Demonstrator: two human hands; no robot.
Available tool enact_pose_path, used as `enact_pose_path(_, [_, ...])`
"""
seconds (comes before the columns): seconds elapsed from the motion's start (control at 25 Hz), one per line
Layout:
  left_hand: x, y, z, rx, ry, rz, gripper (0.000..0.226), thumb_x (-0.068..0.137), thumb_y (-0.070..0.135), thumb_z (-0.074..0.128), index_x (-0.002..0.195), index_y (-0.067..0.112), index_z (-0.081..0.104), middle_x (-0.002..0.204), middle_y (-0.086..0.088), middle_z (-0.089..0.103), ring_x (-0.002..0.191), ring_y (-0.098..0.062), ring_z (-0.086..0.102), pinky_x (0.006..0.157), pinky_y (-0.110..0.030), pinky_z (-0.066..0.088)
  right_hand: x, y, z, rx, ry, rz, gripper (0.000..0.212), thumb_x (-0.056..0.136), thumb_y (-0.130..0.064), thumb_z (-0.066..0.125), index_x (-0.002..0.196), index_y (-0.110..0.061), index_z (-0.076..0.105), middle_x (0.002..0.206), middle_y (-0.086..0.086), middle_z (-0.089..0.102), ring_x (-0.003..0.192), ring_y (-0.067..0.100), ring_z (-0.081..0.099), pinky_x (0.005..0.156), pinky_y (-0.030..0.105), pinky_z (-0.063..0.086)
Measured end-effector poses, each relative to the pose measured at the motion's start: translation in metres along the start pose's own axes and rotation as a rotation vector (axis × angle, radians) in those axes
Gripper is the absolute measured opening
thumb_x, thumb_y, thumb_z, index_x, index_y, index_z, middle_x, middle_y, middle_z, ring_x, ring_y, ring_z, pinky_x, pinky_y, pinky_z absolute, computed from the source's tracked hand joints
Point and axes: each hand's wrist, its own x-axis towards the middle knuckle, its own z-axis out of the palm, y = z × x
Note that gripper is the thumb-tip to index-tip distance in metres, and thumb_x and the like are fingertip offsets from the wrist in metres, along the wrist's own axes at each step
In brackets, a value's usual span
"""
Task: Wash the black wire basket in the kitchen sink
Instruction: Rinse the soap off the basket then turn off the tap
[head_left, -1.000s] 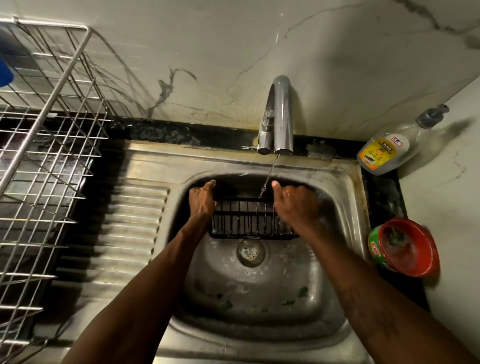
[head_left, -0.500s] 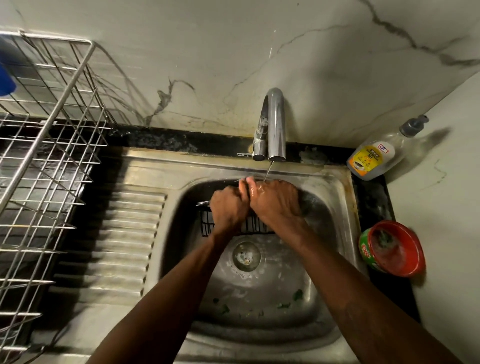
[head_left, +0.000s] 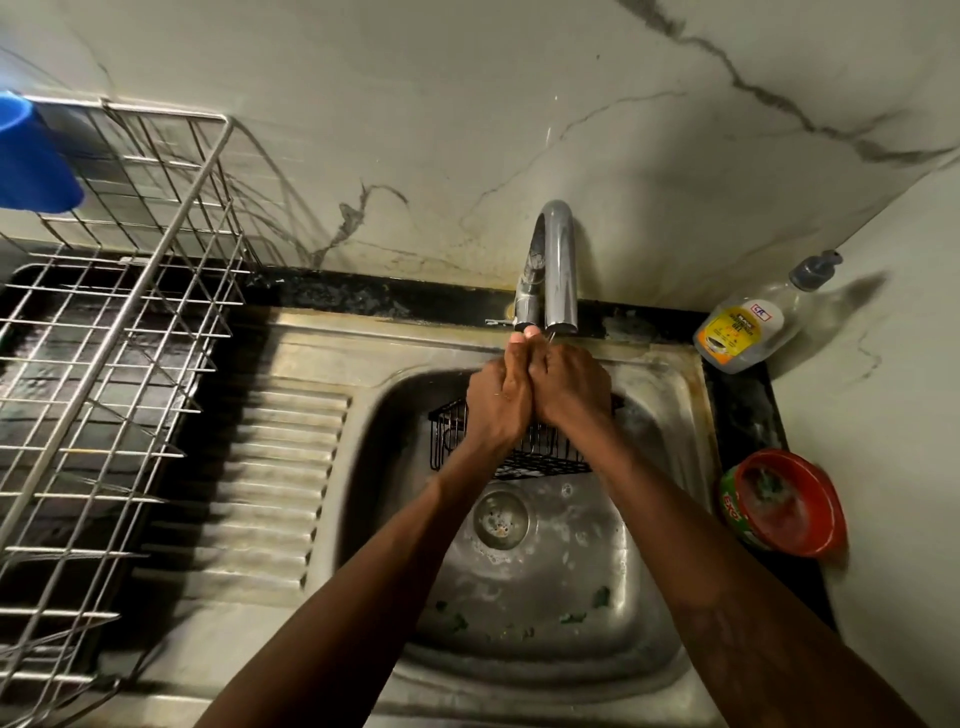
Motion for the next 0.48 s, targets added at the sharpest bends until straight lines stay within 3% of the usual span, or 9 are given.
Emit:
enact_pose_path(0.12, [0.007,0.000,0.003,0.010,0.082,-0.055,0.064,0.108,0.045,0.043,0.058,0.008,0.058,0.051,-0.003,0.053,0.045,-0.017,0.046,0.044,-0.023,0.037,0.000,-0.004,0.003,0.137,-0.023,0.118,0.063,0.106,-0.055,0.021,0.085,-0.017,0.067,0.096,0.012,0.073,0.087,0.032,0.069,0.081,0.045,0.056])
enact_pose_path(0.2, [0.021,0.005,-0.002,-0.020,0.143,-0.106,0.062,0.105,0.050,0.048,0.053,0.016,0.047,0.051,-0.003,0.049,0.045,-0.017,0.043,0.047,-0.025,0.036,-0.016,-0.006,0.007,0.235,0.161,-0.084,0.059,0.106,-0.048,0.020,0.089,-0.018,0.068,0.091,0.010,0.073,0.084,0.028,0.069,0.081,0.046,0.058])
enact_pose_path(0.28, [0.035,0.011,-0.011,-0.054,0.207,-0.227,0.056,0.102,0.056,0.049,0.062,0.017,0.047,0.060,-0.003,0.051,0.053,-0.016,0.048,0.056,-0.029,0.043,-0.035,-0.001,0.018,0.102,0.266,-0.362,0.051,0.107,-0.037,0.022,0.119,-0.014,0.066,0.116,0.010,0.070,0.111,0.025,0.063,0.106,0.046,0.046])
enact_pose_path(0.36, [0.041,0.010,-0.017,-0.078,0.183,-0.333,0.052,0.100,0.061,0.049,0.074,0.016,0.050,0.073,-0.006,0.058,0.068,-0.019,0.058,0.069,-0.035,0.051,-0.038,0.007,0.016,-0.002,0.225,-0.476,0.048,0.107,-0.039,0.026,0.132,-0.014,0.060,0.130,0.009,0.064,0.124,0.024,0.055,0.114,0.043,0.036])
enact_pose_path(0.4, [0.040,0.008,-0.018,-0.092,0.151,-0.359,0.053,0.098,0.063,0.050,0.075,0.016,0.050,0.076,-0.009,0.061,0.073,-0.021,0.060,0.074,-0.038,0.054,-0.031,0.010,0.013,-0.038,0.193,-0.454,0.049,0.107,-0.044,0.027,0.122,-0.017,0.065,0.121,0.009,0.067,0.116,0.025,0.059,0.108,0.041,0.041])
enact_pose_path(0.48, [0.036,-0.003,-0.020,-0.156,0.097,-0.364,0.072,0.088,0.075,0.056,0.073,0.005,0.055,0.080,-0.025,0.066,0.074,-0.026,0.063,0.078,-0.050,0.059,-0.011,0.007,-0.001,-0.088,0.089,-0.269,0.058,0.106,-0.055,0.024,0.084,-0.023,0.067,0.091,0.009,0.069,0.090,0.027,0.066,0.086,0.038,0.049])
